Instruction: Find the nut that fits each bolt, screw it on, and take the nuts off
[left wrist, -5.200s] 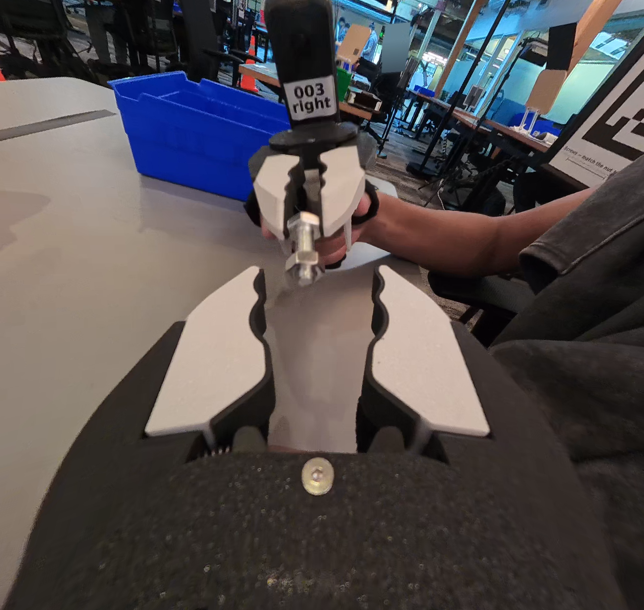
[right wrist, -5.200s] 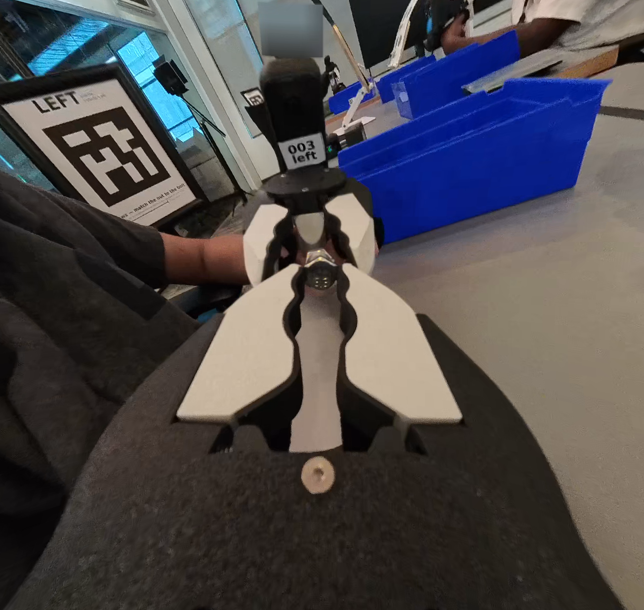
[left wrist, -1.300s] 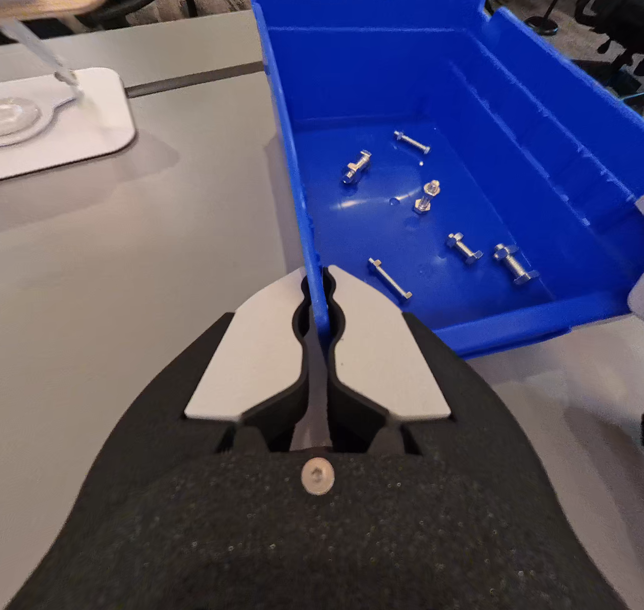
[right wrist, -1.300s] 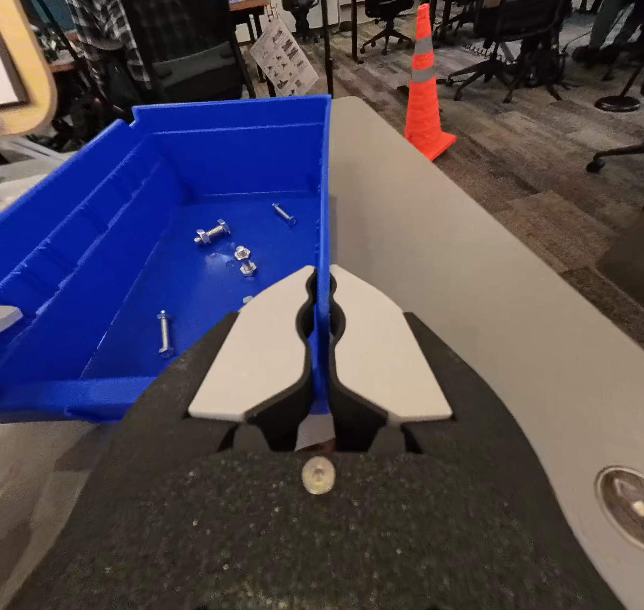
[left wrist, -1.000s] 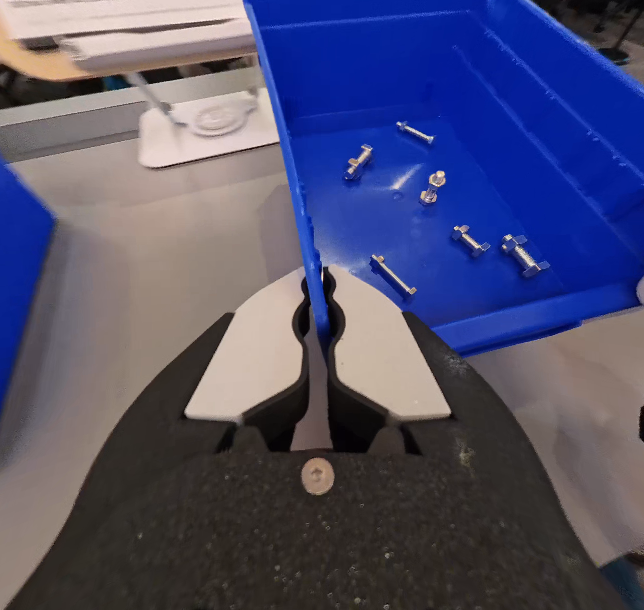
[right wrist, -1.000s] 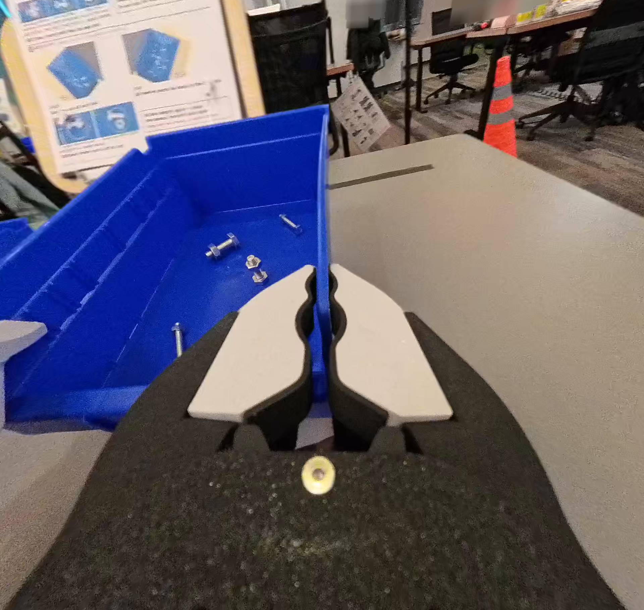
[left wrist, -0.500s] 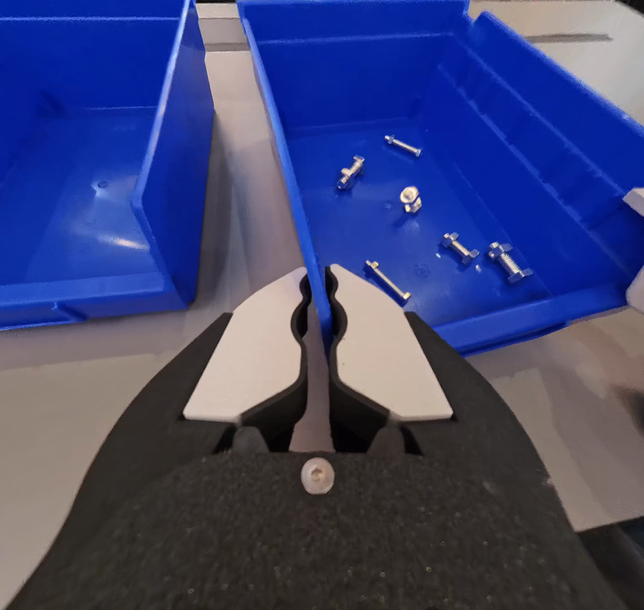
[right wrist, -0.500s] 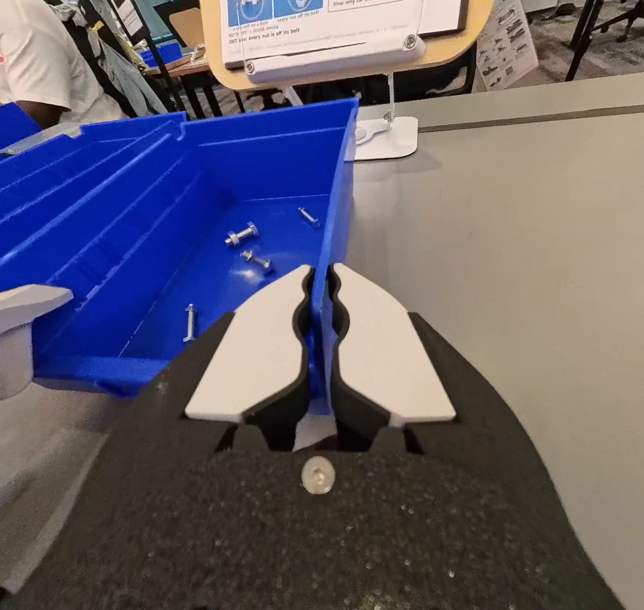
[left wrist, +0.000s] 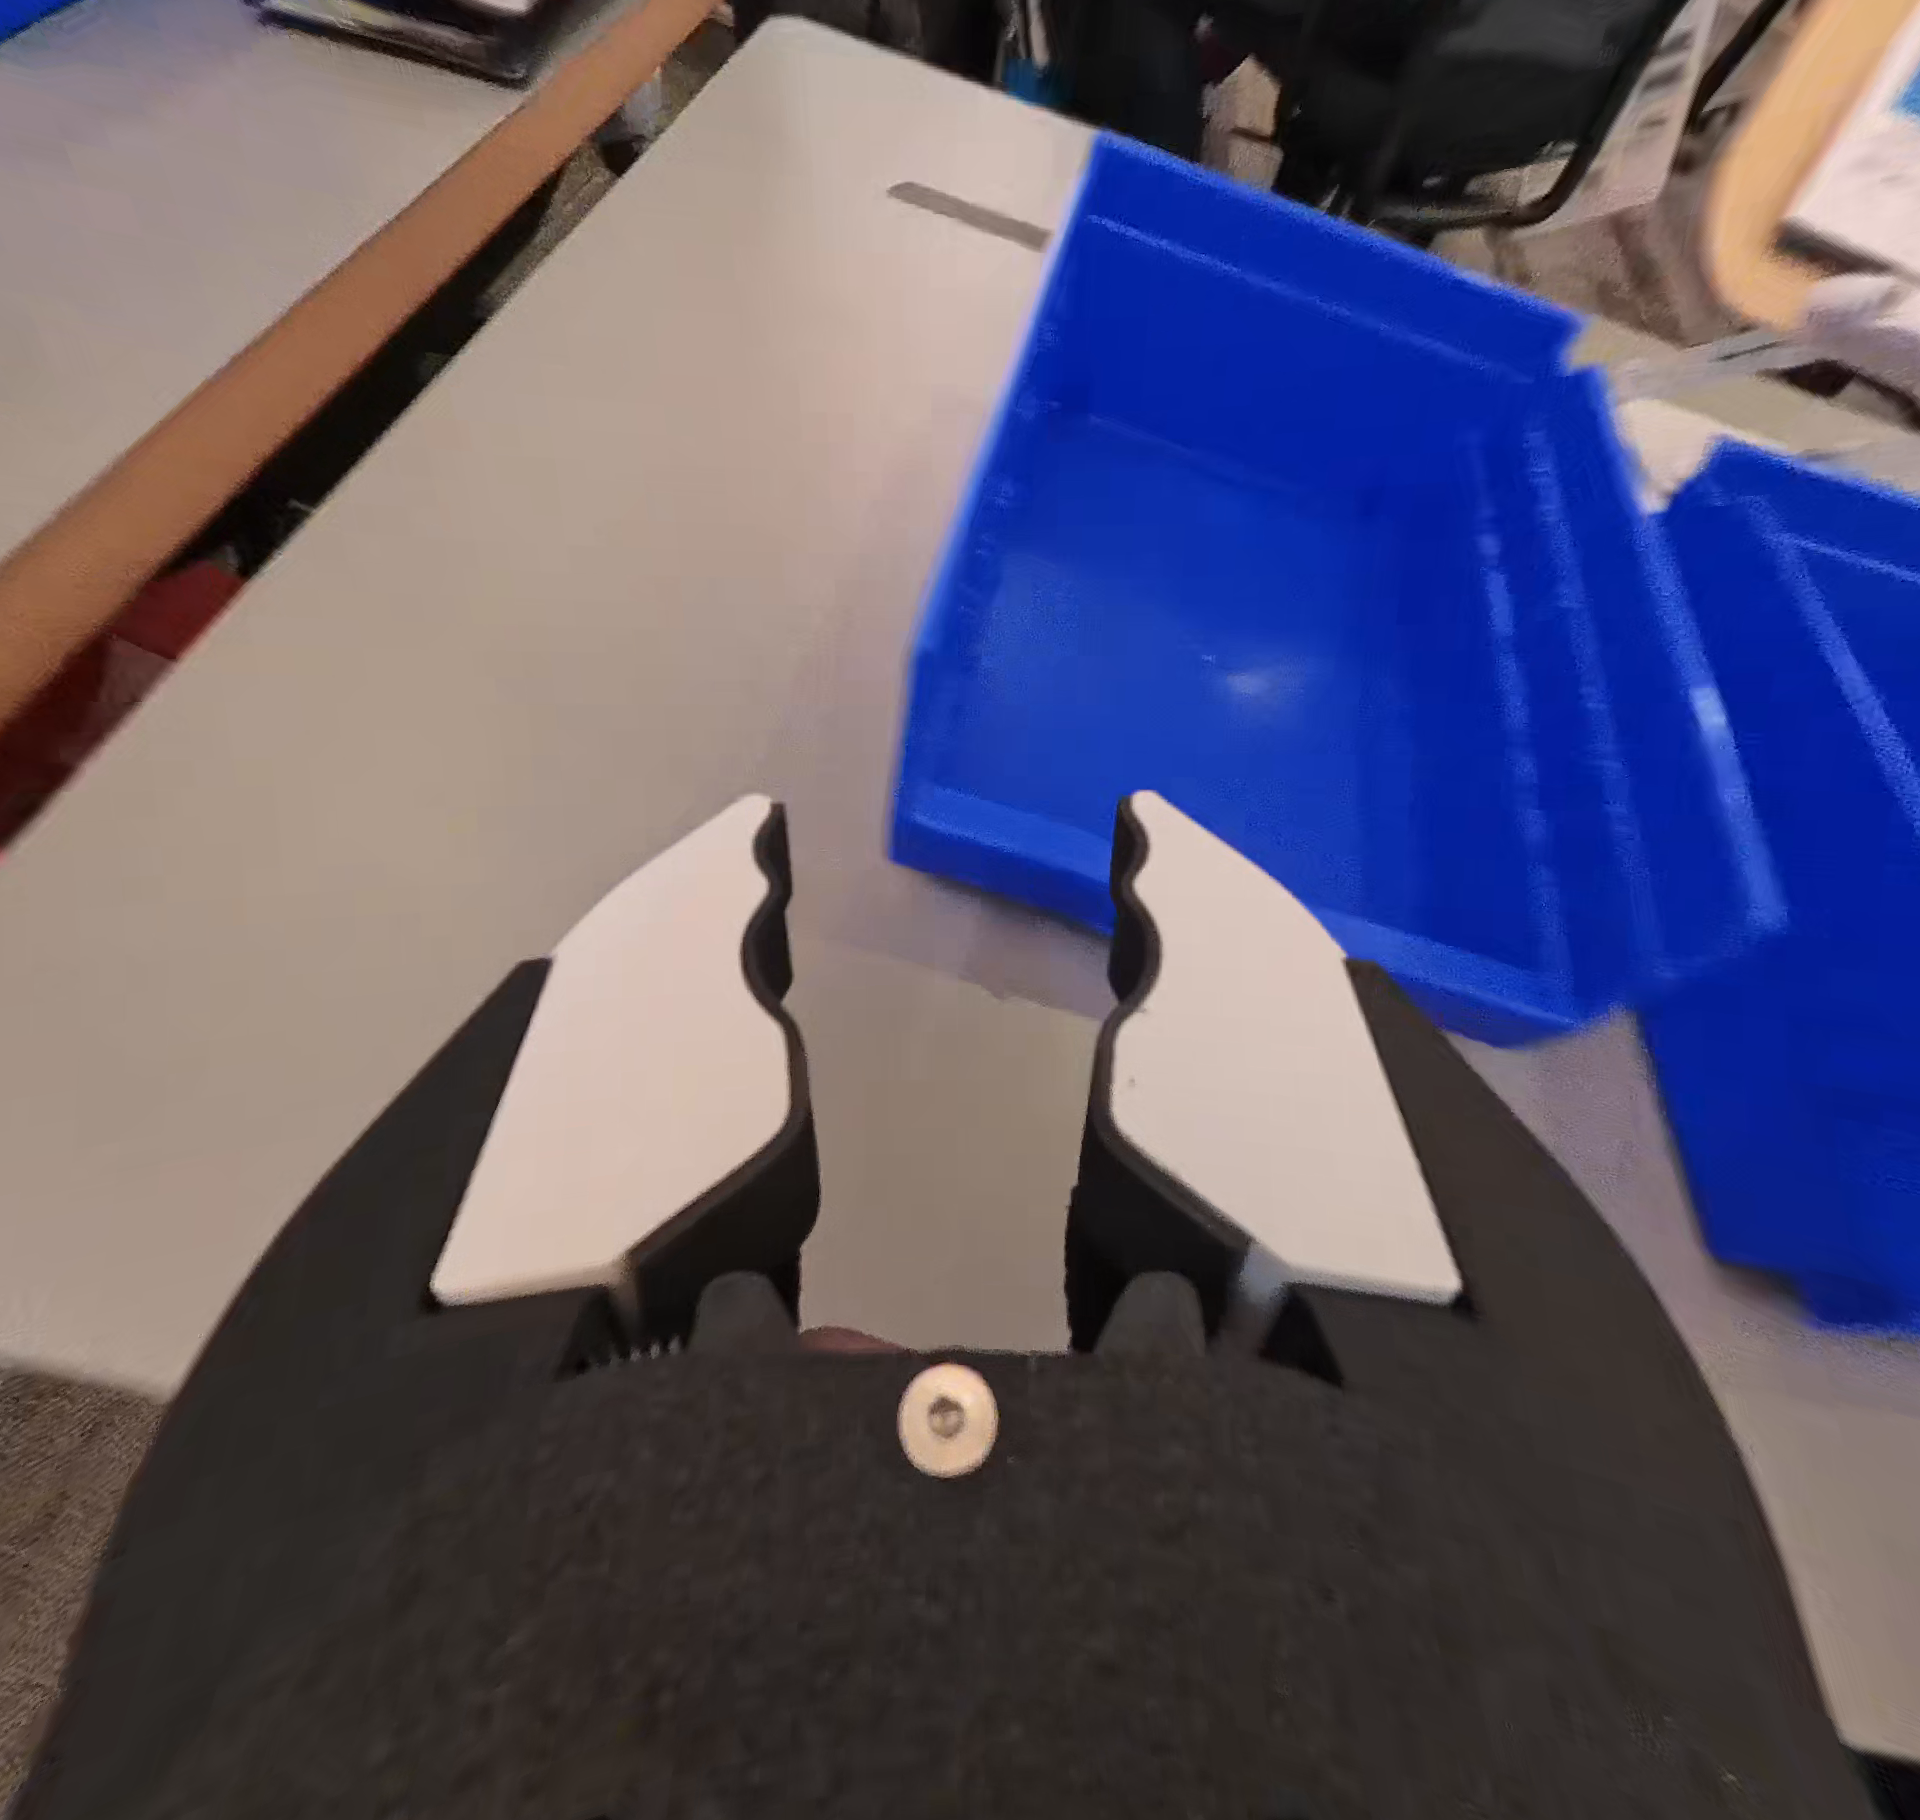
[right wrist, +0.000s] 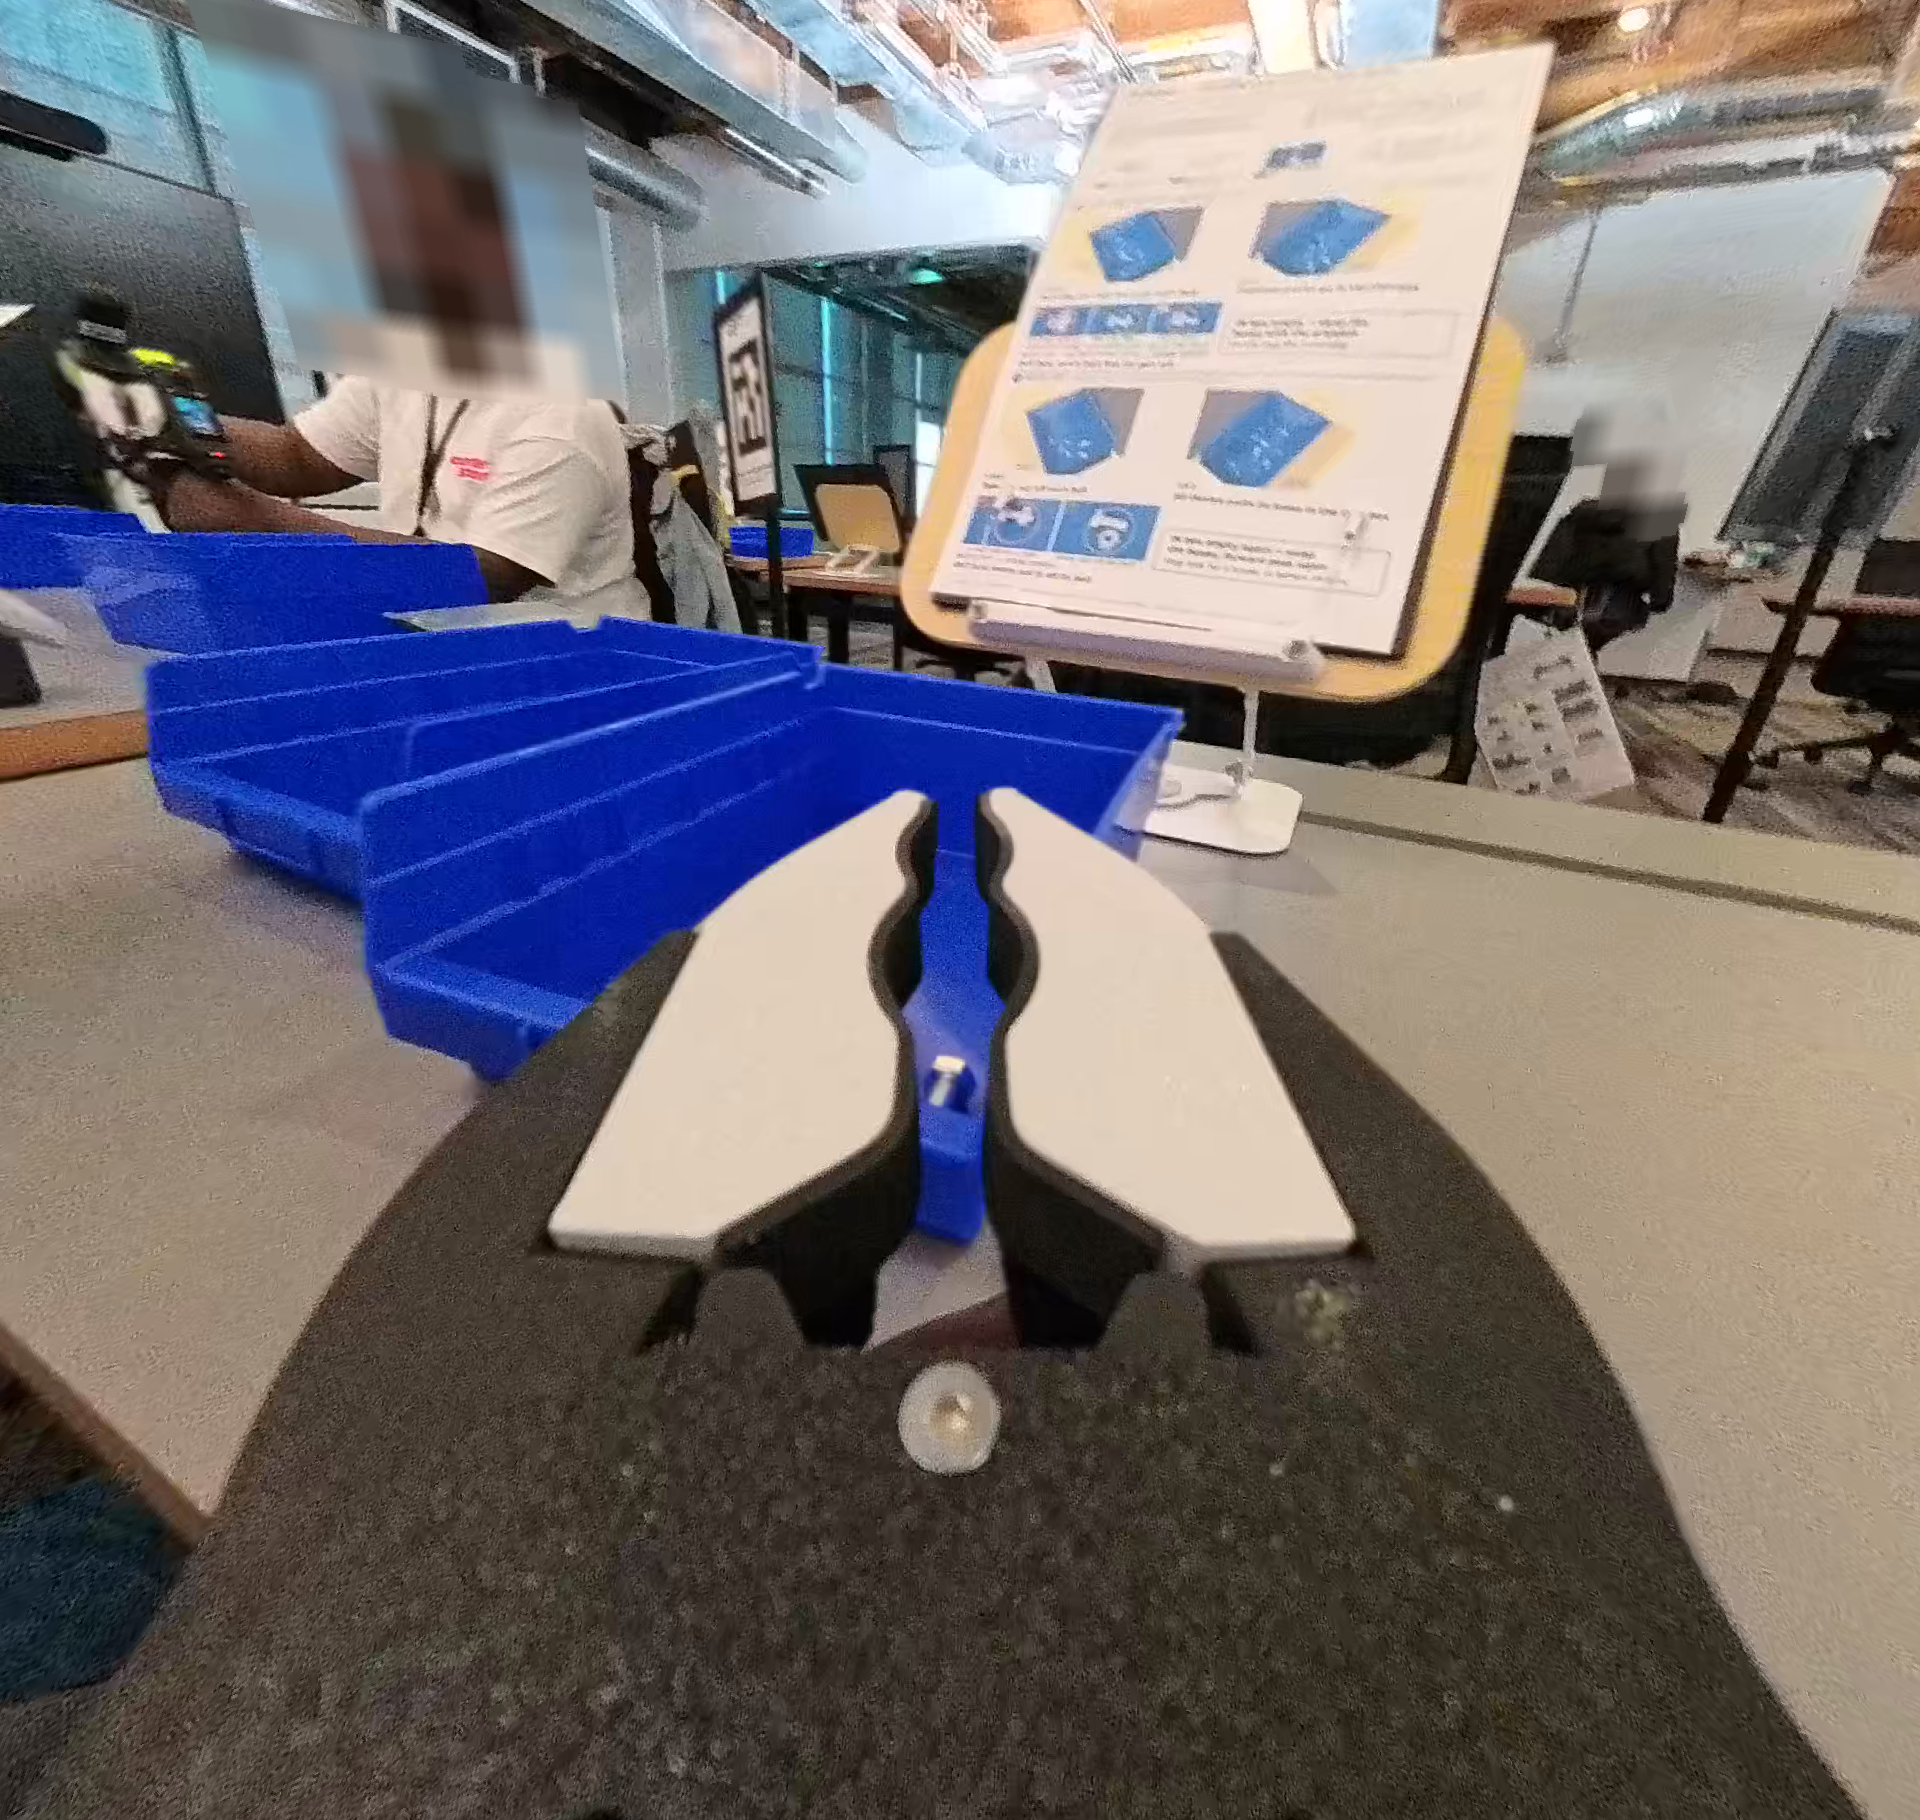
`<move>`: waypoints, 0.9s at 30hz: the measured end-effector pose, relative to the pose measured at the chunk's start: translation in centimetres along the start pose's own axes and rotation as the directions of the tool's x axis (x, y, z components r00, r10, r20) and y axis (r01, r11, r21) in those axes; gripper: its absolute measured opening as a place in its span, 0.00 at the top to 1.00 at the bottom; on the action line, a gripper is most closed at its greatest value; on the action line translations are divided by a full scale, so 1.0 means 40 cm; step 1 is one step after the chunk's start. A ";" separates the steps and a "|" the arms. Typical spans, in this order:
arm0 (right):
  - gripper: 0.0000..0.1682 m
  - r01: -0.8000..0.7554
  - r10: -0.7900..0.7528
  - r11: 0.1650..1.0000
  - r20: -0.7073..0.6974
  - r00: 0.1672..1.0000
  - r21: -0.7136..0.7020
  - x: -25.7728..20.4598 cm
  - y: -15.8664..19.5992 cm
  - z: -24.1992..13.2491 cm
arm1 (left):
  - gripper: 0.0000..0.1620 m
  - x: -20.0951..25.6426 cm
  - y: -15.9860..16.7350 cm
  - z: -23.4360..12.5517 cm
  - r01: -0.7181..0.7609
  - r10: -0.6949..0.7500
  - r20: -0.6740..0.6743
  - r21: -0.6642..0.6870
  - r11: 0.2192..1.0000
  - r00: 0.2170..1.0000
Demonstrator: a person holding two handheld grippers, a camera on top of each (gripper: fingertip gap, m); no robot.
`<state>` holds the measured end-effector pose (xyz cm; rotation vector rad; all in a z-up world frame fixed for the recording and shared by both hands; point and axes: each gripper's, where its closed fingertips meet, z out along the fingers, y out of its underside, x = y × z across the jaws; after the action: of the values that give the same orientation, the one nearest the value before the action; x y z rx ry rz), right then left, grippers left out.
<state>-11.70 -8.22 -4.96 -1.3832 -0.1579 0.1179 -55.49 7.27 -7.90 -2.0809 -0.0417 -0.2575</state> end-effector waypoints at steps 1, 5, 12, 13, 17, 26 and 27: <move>0.97 0.028 -0.029 0.999 0.023 0.999 0.014 -0.021 0.000 -0.001 | 0.64 -0.013 -0.007 0.035 -0.013 0.012 -0.038 -0.011 1.000 0.999; 0.98 0.048 -0.044 0.999 0.153 0.987 -0.020 -0.114 0.028 0.006 | 0.64 0.013 -0.018 0.144 -0.107 0.098 -0.138 -0.056 0.993 0.986; 0.97 0.035 0.016 0.990 0.354 0.935 -0.137 -0.286 0.083 -0.004 | 0.97 0.017 0.007 0.248 -0.146 0.134 -0.101 -0.125 0.981 0.986; 0.97 0.043 0.020 0.986 0.373 0.927 -0.160 -0.311 0.096 -0.008 | 0.97 0.021 0.013 0.239 -0.139 0.126 -0.105 -0.126 0.982 0.986; 0.91 0.046 0.124 0.953 0.526 0.841 -0.298 -0.447 0.145 -0.018 | 0.97 0.022 0.071 0.139 -0.149 0.144 -0.054 -0.122 0.981 0.988; 0.72 -0.035 0.266 0.853 0.376 0.888 -0.520 -0.596 0.206 0.143 | 0.97 -0.008 0.216 -0.135 -0.096 0.102 0.076 -0.081 0.992 0.992; 0.72 -0.037 0.257 0.852 0.355 0.899 -0.523 -0.600 0.212 0.151 | 0.97 -0.006 0.229 -0.156 -0.097 0.103 0.078 -0.077 0.992 0.992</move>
<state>-36.33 -5.05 -13.21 -1.8875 -0.4630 0.5397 -55.53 -2.67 -12.76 -2.1588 0.0232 -0.1145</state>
